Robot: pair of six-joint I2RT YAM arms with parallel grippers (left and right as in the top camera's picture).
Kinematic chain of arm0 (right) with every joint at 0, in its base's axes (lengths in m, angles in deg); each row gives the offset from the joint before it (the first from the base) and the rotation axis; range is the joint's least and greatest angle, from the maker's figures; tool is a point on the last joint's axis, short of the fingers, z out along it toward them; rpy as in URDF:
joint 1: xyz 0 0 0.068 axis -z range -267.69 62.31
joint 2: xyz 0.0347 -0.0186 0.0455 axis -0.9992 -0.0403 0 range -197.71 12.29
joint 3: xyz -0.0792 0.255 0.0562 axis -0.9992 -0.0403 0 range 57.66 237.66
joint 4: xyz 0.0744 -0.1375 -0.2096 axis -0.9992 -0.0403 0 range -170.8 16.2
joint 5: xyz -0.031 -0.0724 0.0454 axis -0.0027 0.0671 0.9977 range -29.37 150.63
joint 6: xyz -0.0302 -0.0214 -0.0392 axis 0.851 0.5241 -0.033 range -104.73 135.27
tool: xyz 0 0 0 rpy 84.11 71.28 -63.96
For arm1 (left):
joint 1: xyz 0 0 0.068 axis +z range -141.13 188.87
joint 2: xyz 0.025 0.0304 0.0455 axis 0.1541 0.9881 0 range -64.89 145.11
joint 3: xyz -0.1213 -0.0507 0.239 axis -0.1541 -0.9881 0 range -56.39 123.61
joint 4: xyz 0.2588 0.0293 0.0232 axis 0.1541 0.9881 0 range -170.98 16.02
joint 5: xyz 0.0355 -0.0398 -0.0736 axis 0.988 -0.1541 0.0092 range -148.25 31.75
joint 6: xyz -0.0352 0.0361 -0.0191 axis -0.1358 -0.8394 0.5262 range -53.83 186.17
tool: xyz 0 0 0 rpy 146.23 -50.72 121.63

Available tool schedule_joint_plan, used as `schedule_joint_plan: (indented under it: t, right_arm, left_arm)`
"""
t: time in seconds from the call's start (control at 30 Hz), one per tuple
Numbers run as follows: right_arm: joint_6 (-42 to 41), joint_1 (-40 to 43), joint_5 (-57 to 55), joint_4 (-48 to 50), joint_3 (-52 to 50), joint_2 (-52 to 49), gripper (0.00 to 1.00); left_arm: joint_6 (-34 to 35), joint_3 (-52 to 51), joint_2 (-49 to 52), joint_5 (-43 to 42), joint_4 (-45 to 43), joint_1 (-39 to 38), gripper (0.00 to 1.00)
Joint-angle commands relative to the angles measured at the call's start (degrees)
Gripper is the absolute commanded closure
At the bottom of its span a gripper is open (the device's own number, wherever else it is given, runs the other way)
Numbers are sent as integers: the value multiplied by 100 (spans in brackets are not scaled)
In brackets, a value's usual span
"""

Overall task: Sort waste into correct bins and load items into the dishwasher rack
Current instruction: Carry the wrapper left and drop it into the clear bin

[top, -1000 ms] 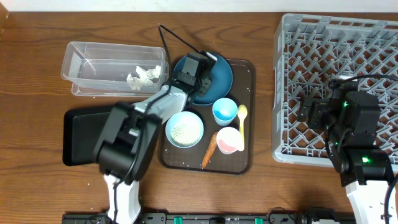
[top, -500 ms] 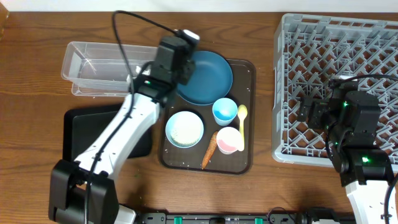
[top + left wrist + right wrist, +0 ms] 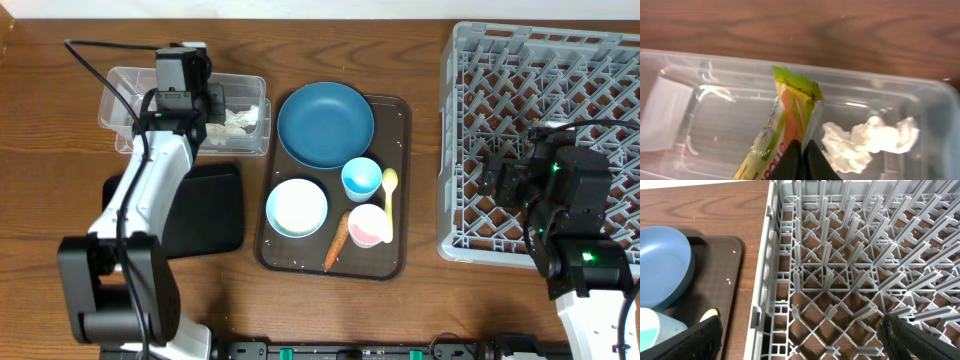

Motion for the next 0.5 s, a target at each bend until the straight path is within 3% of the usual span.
schedule_joint_plan:
  t: [0.0,0.03,0.07,0.27,0.47]
  right_arm:
    - [-70,-31,-17,-2,114,-2,1]
    - [-68,-31,-20,-4,114,-2,1]
    - [-68,-31,-20,-4,114,-2,1]
    - [-68,-31,-17,-7,114,-2,1]
    - [-68,-31,-17,-11,114,-2,1]
  left_arm:
    - [111,37,179,-138,-76,116,85]
    - [111,37,184,-140,-114,142,83]
    - [109,37,184,-138,-146,153,68]
    - [114,39,-70,-326,-146,105,21]
    - [227,39,-645,-1318,352,68,16]
